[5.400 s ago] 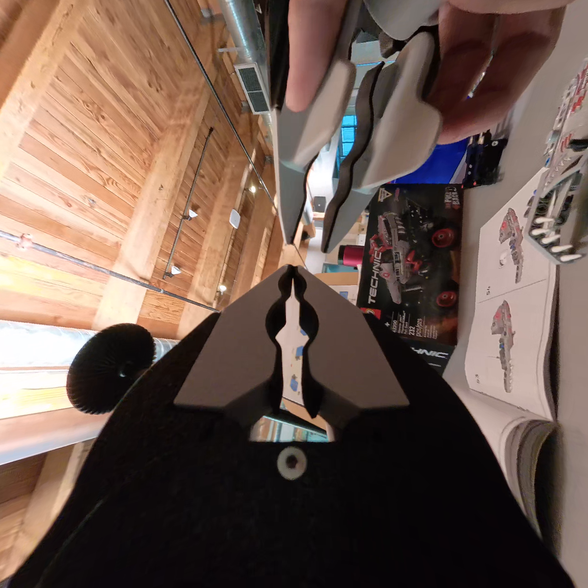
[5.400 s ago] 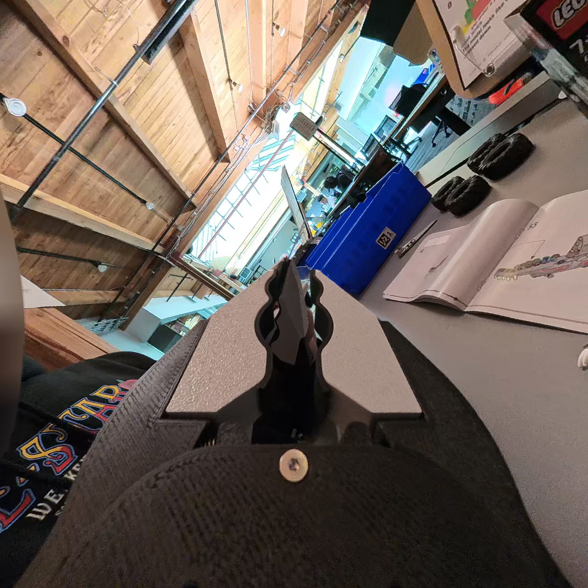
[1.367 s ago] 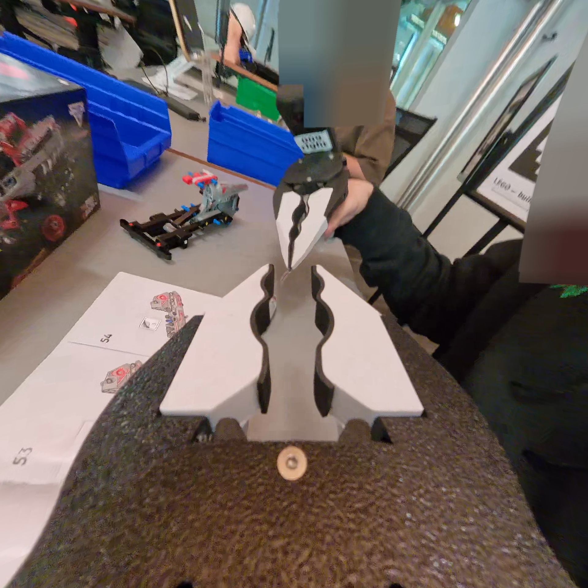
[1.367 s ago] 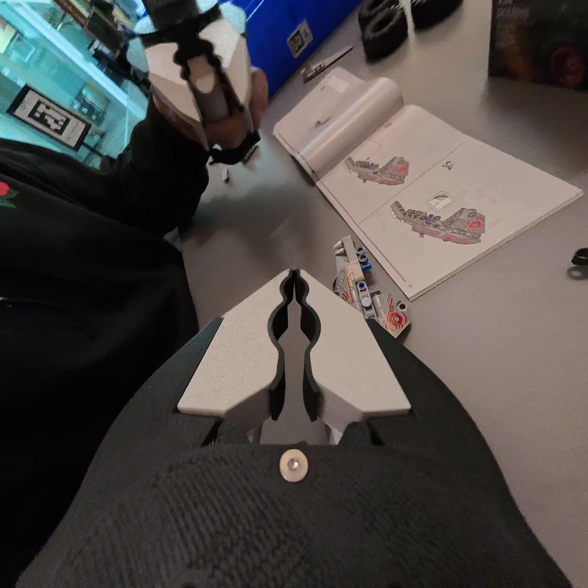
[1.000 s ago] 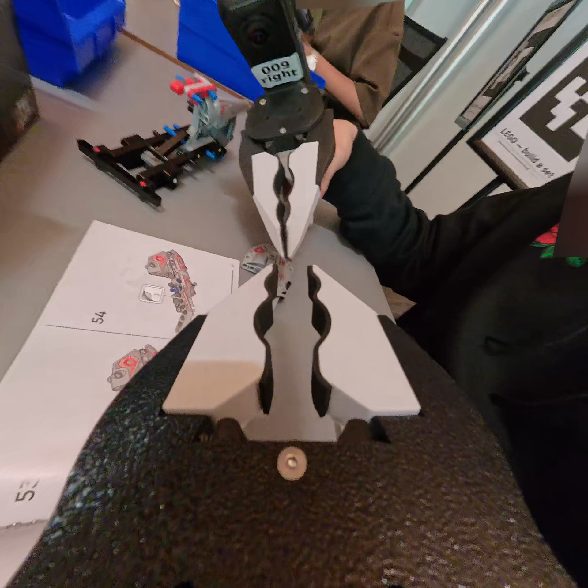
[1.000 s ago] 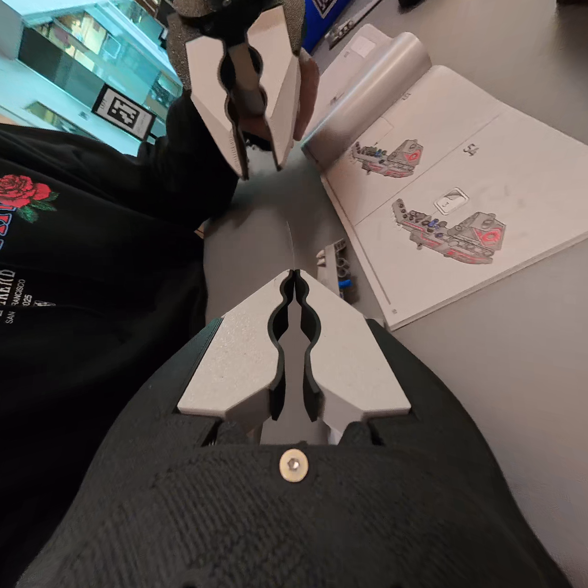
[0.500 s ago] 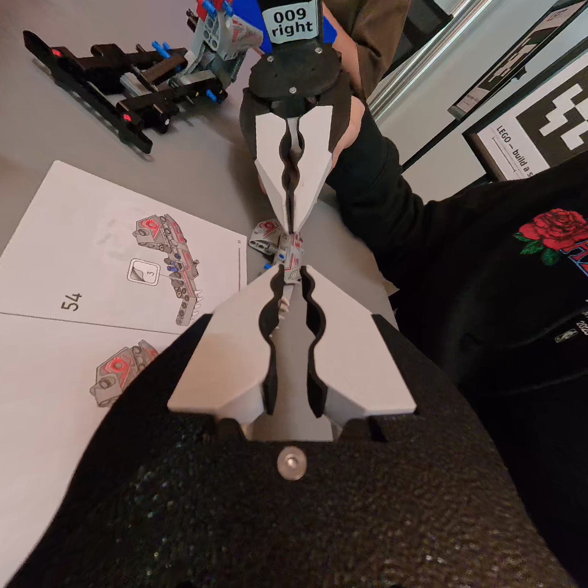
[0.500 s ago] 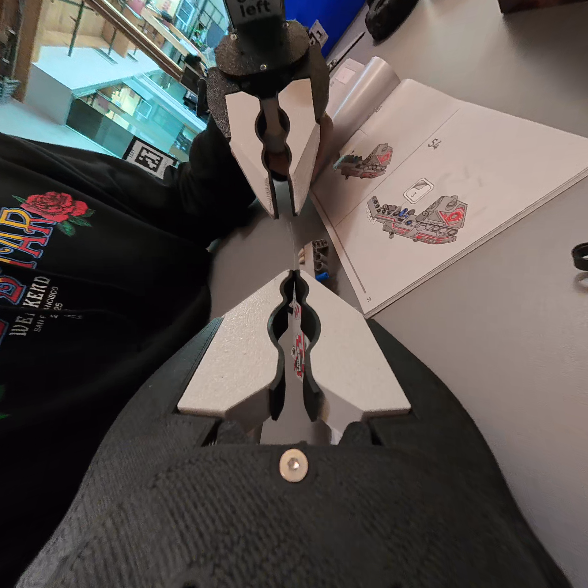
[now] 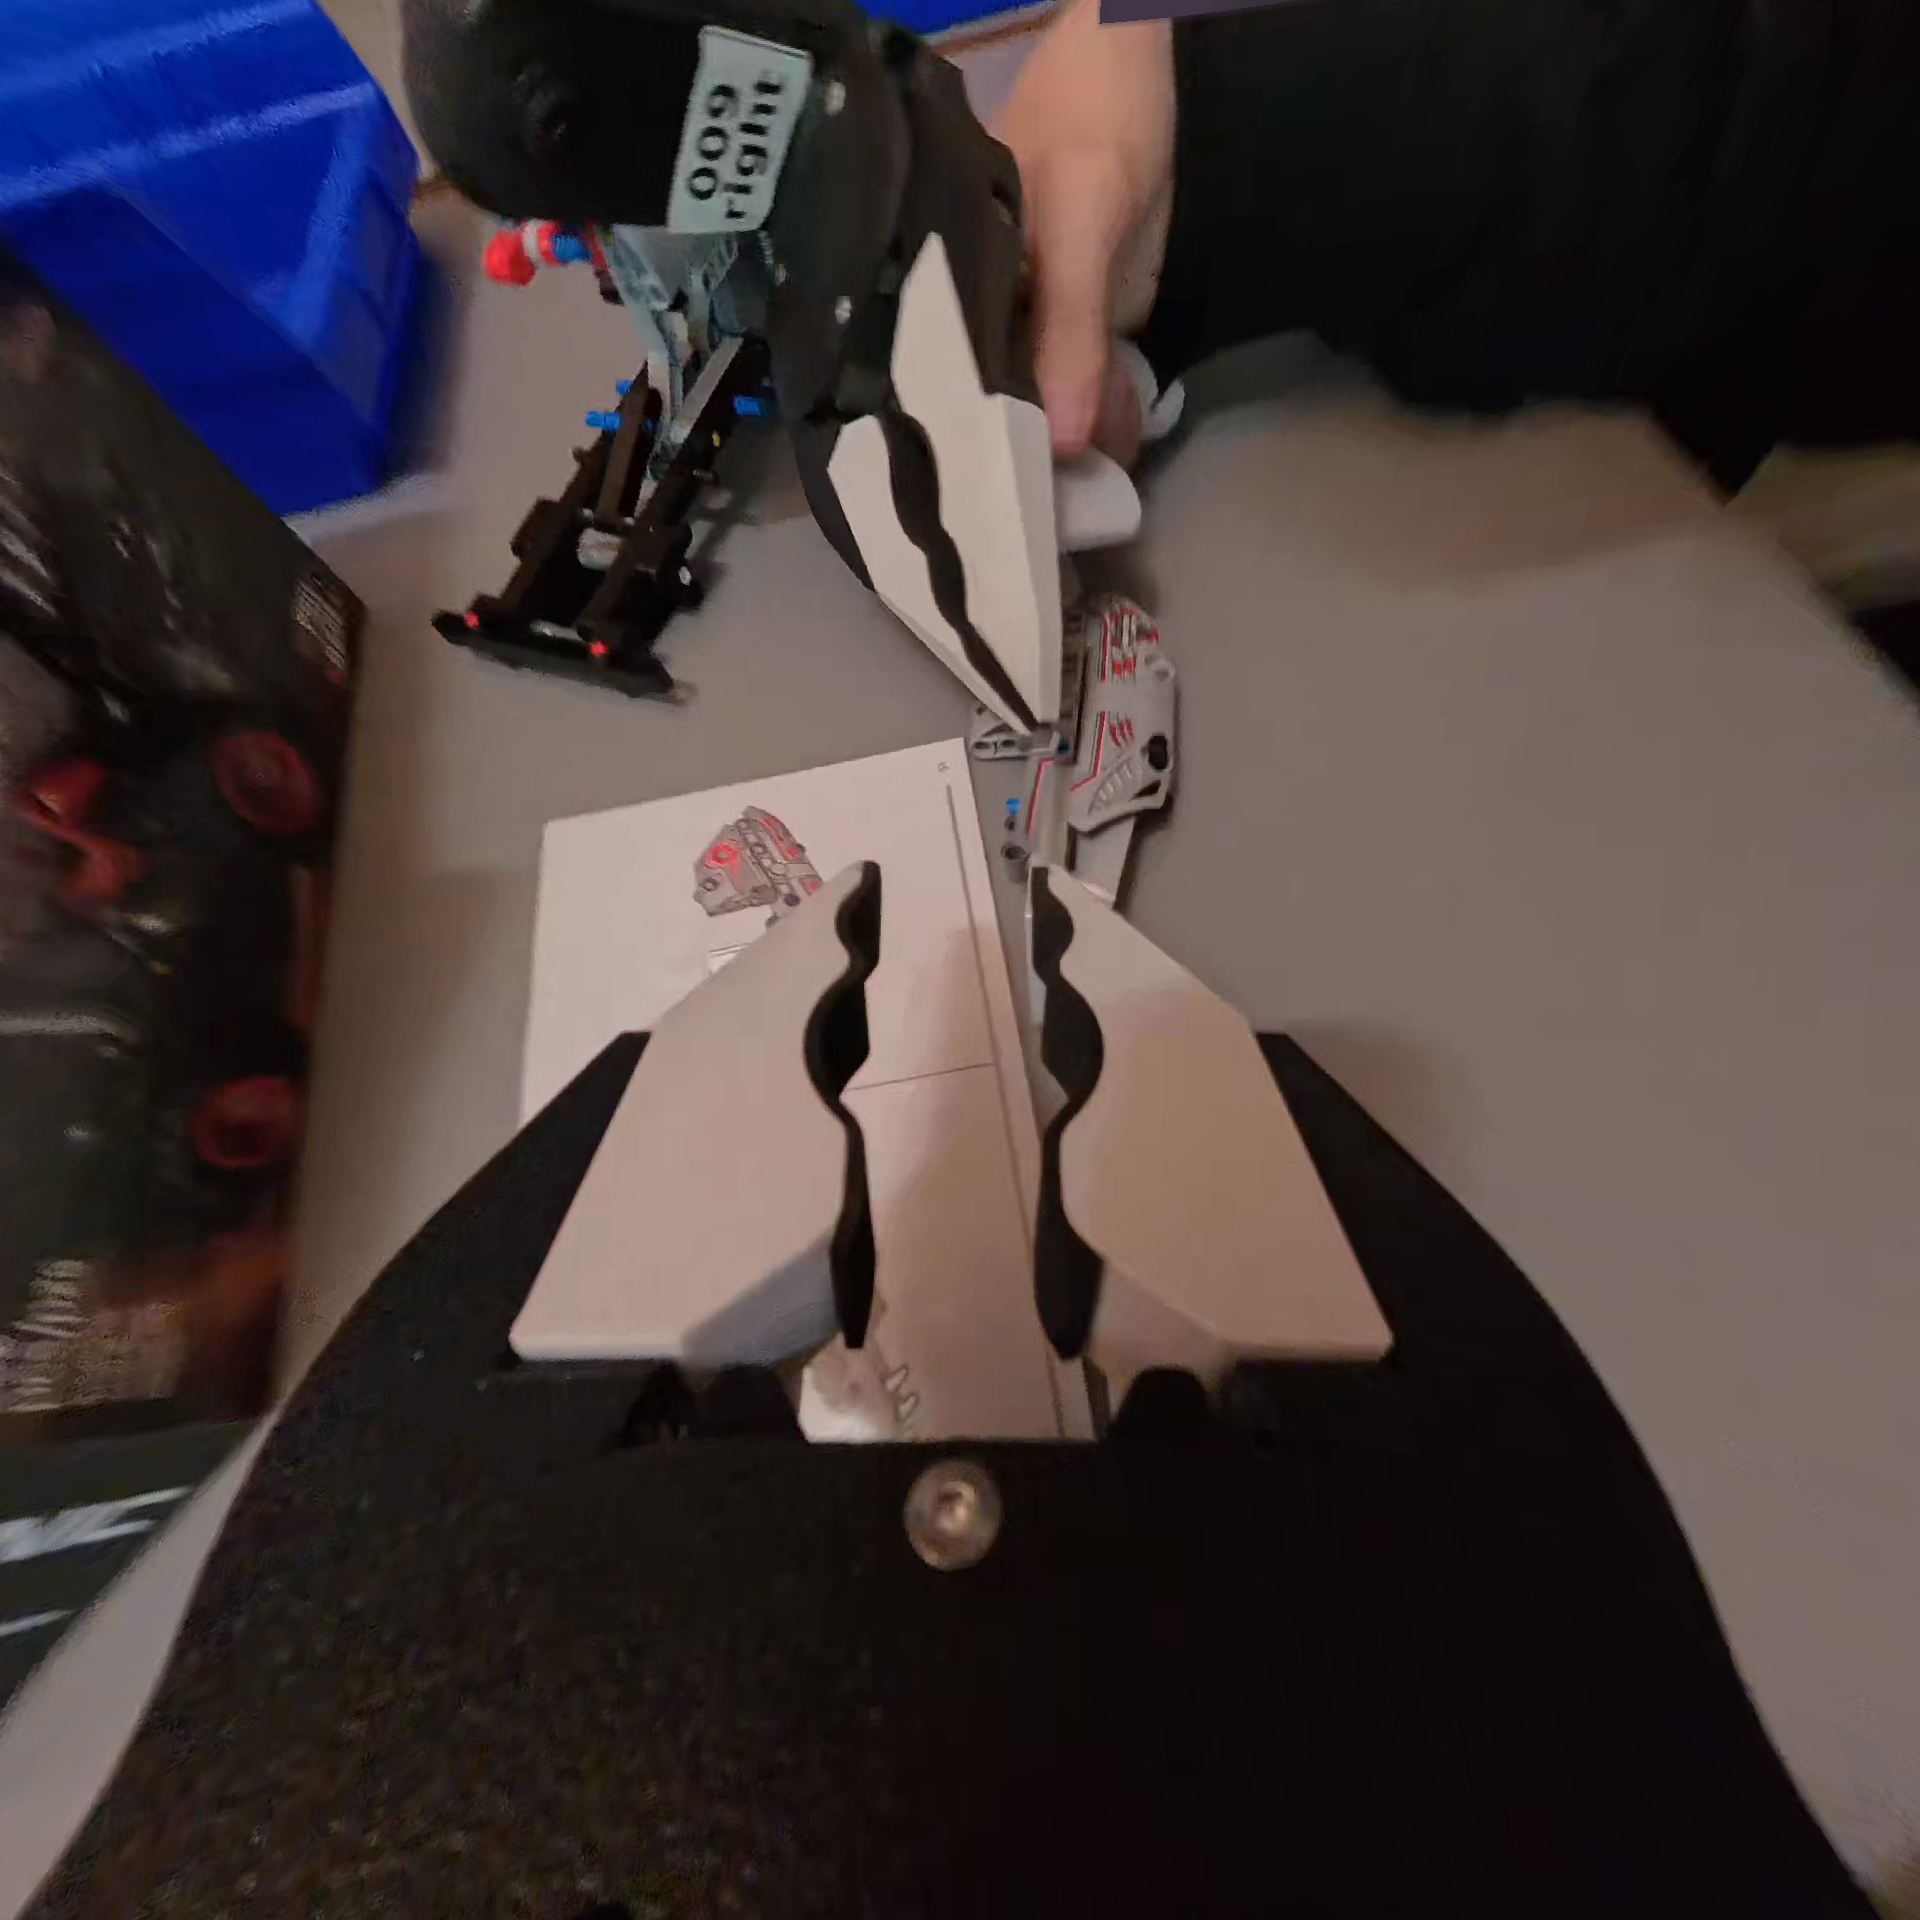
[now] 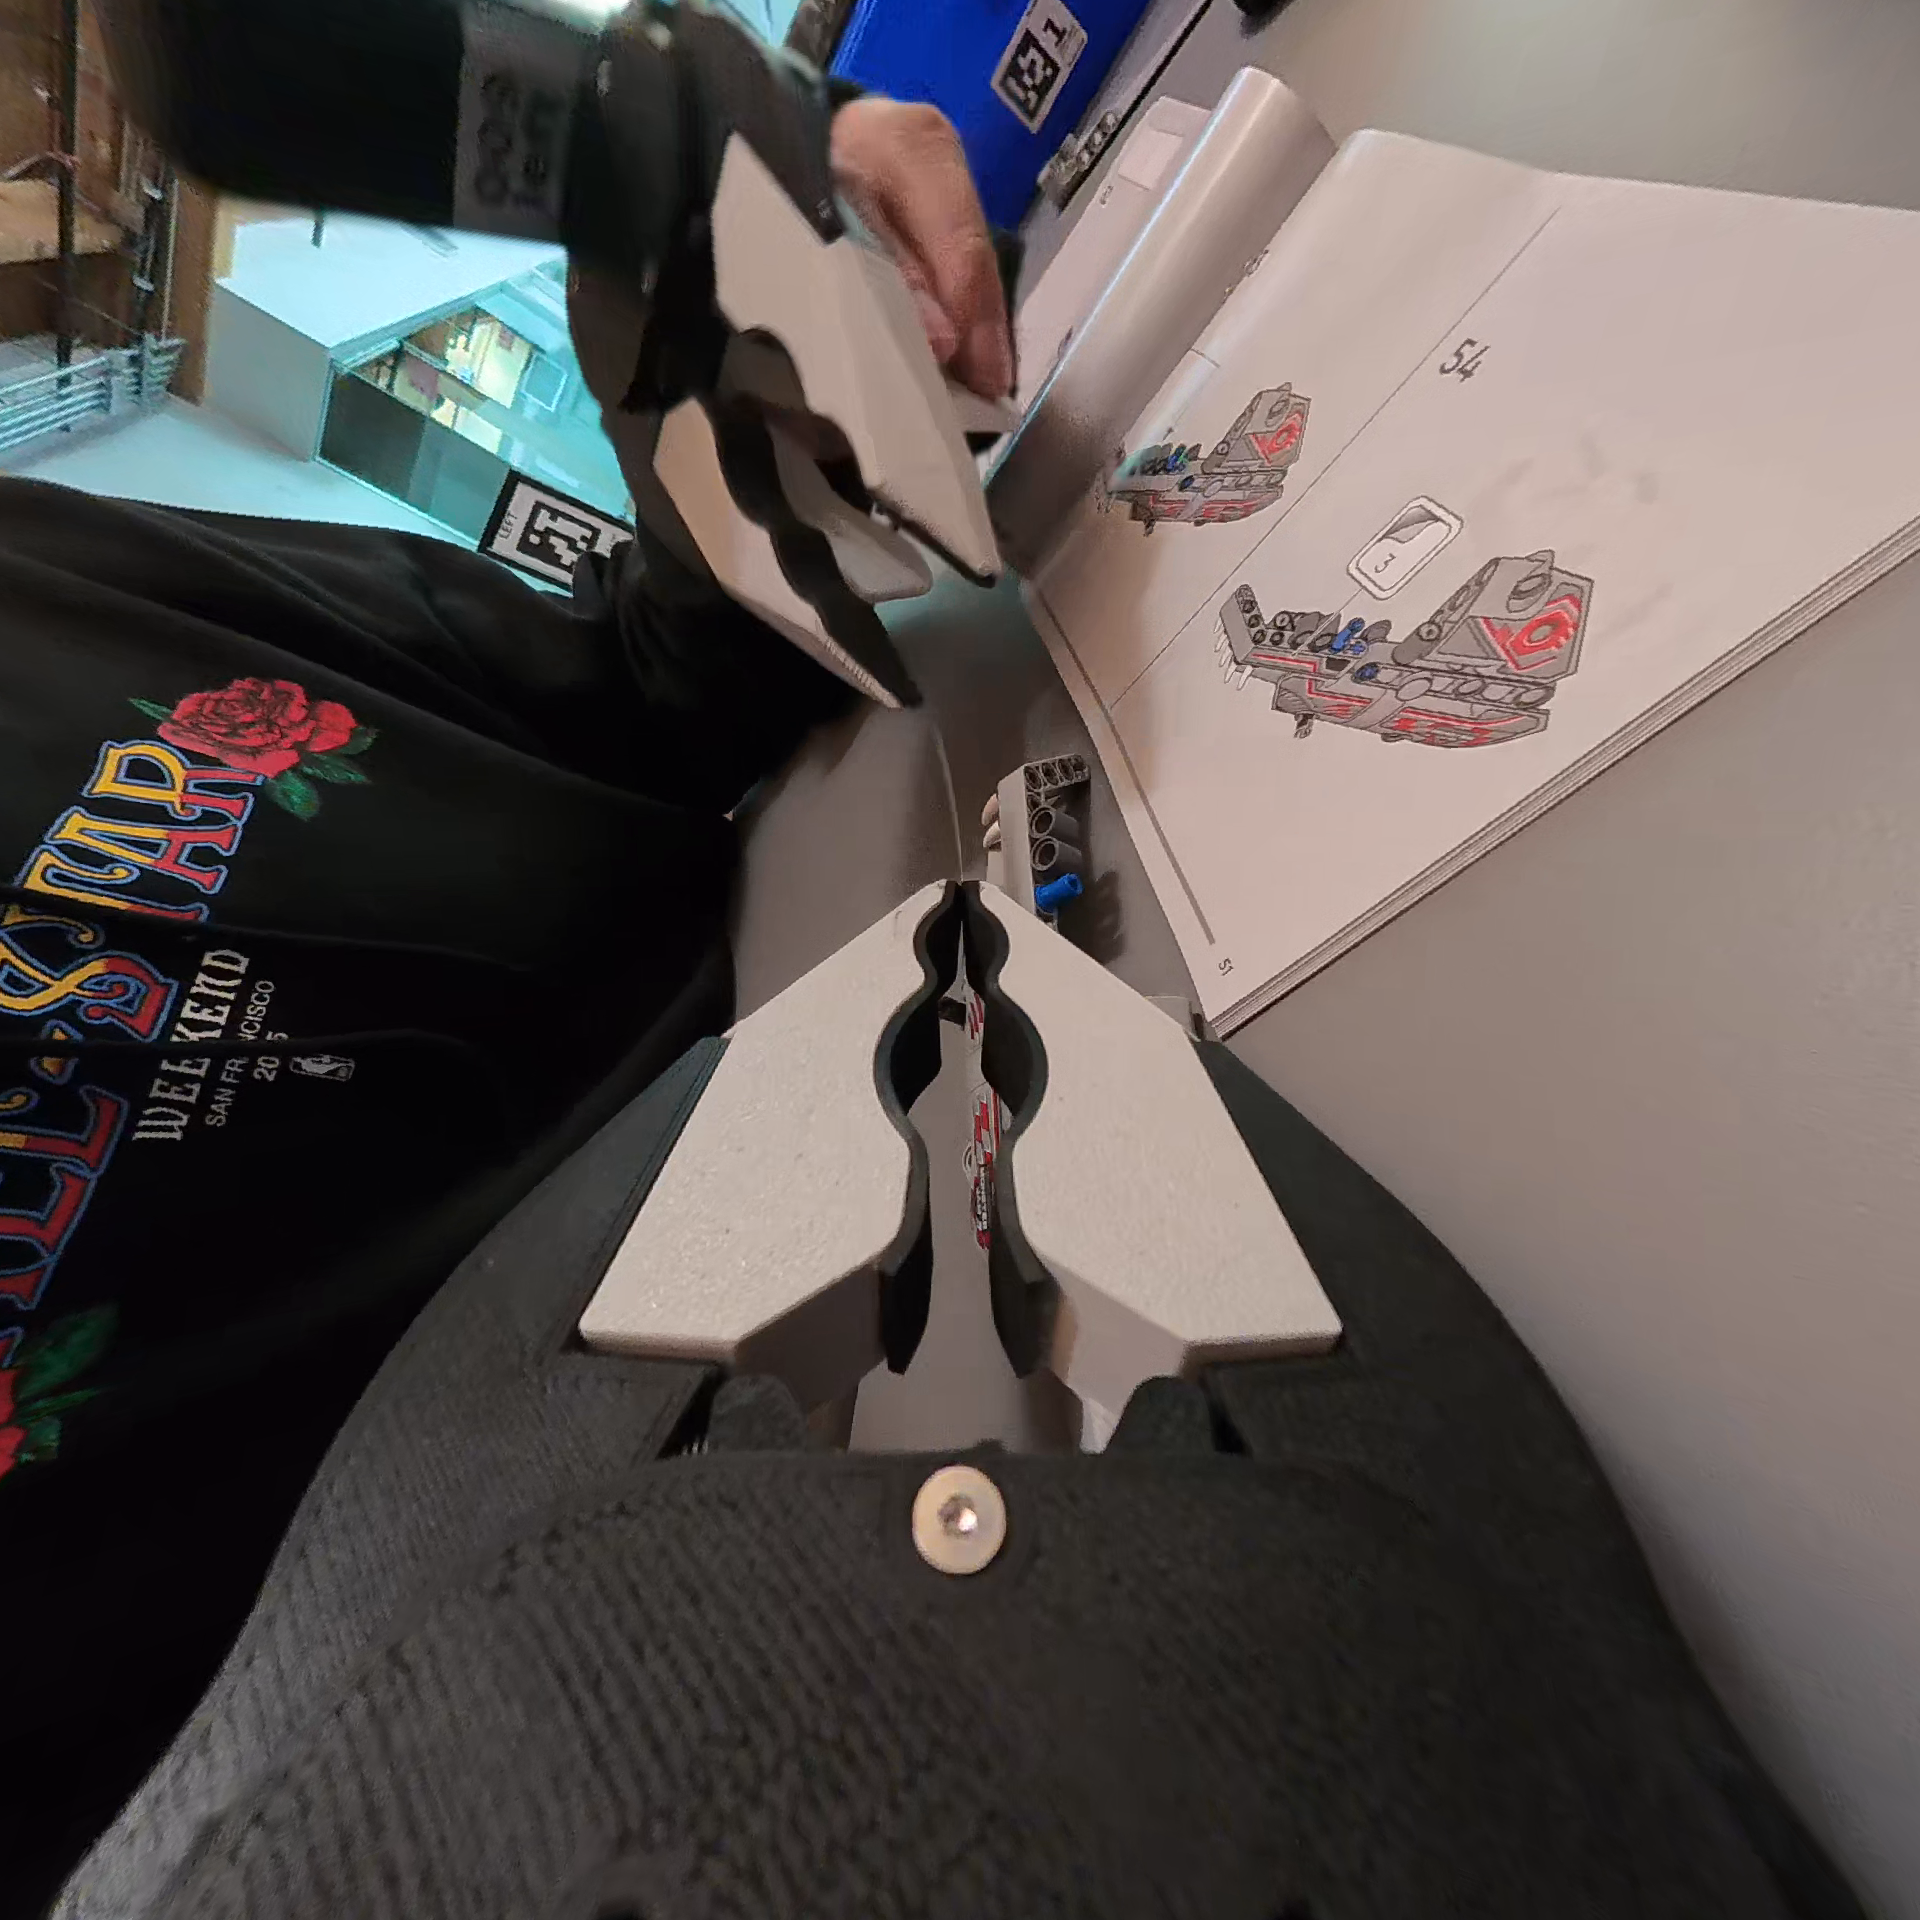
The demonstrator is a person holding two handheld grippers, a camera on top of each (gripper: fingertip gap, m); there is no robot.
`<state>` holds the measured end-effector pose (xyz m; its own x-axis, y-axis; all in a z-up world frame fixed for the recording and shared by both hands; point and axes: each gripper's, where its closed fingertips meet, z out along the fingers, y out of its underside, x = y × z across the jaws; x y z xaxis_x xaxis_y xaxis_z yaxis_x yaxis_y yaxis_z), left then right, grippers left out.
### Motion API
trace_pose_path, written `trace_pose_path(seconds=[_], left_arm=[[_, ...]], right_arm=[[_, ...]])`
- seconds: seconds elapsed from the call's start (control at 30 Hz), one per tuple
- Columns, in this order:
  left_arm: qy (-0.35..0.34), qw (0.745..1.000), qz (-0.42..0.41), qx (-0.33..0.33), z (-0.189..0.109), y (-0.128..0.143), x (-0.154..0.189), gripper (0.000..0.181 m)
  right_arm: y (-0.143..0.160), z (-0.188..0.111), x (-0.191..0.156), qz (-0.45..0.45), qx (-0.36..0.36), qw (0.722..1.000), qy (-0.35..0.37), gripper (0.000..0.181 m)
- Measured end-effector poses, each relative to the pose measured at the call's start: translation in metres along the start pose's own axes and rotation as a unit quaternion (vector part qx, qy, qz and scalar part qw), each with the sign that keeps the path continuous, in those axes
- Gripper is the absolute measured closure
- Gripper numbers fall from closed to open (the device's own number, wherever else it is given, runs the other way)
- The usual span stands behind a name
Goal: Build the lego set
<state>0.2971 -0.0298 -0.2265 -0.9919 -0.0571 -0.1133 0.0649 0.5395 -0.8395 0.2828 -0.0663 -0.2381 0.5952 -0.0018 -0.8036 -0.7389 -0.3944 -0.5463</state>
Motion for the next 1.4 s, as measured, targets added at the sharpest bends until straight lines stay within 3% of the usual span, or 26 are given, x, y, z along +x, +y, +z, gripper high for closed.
trace_pose_path(seconds=[0.1, 0.23, 0.6, 0.93, 1.1, 1.27, 1.4], left_arm=[[-0.037, 0.996, 0.084, -0.009, 0.004, -0.002, 0.006, 0.156], [-0.052, 0.992, 0.118, -0.004, 0.010, -0.005, 0.011, 0.157], [-0.027, 0.996, 0.087, -0.002, 0.005, 0.002, 0.011, 0.153], [-0.026, 0.996, 0.080, 0.016, -0.010, -0.007, 0.008, 0.166], [-0.011, 0.996, 0.090, -0.022, -0.004, 0.007, 0.012, 0.165], [0.012, 1.000, 0.014, 0.005, -0.010, 0.006, 0.008, 0.164], [-0.005, 0.999, 0.042, -0.006, -0.009, 0.016, 0.004, 0.157]], right_arm=[[-0.002, 0.001, 0.001, 0.005, 0.005, 1.000, -0.002, 0.181], [0.001, 0.002, 0.001, 0.006, -0.004, 1.000, -0.008, 0.181], [0.003, -0.001, 0.000, 0.003, -0.008, 1.000, -0.003, 0.181], [-0.004, -0.009, -0.009, -0.012, 0.014, 1.000, -0.016, 0.181], [0.000, -0.007, -0.011, -0.022, 0.002, 1.000, -0.022, 0.181], [0.004, -0.002, -0.010, -0.007, -0.007, 0.999, -0.033, 0.181], [0.004, -0.004, -0.007, -0.004, -0.011, 1.000, -0.026, 0.181]])
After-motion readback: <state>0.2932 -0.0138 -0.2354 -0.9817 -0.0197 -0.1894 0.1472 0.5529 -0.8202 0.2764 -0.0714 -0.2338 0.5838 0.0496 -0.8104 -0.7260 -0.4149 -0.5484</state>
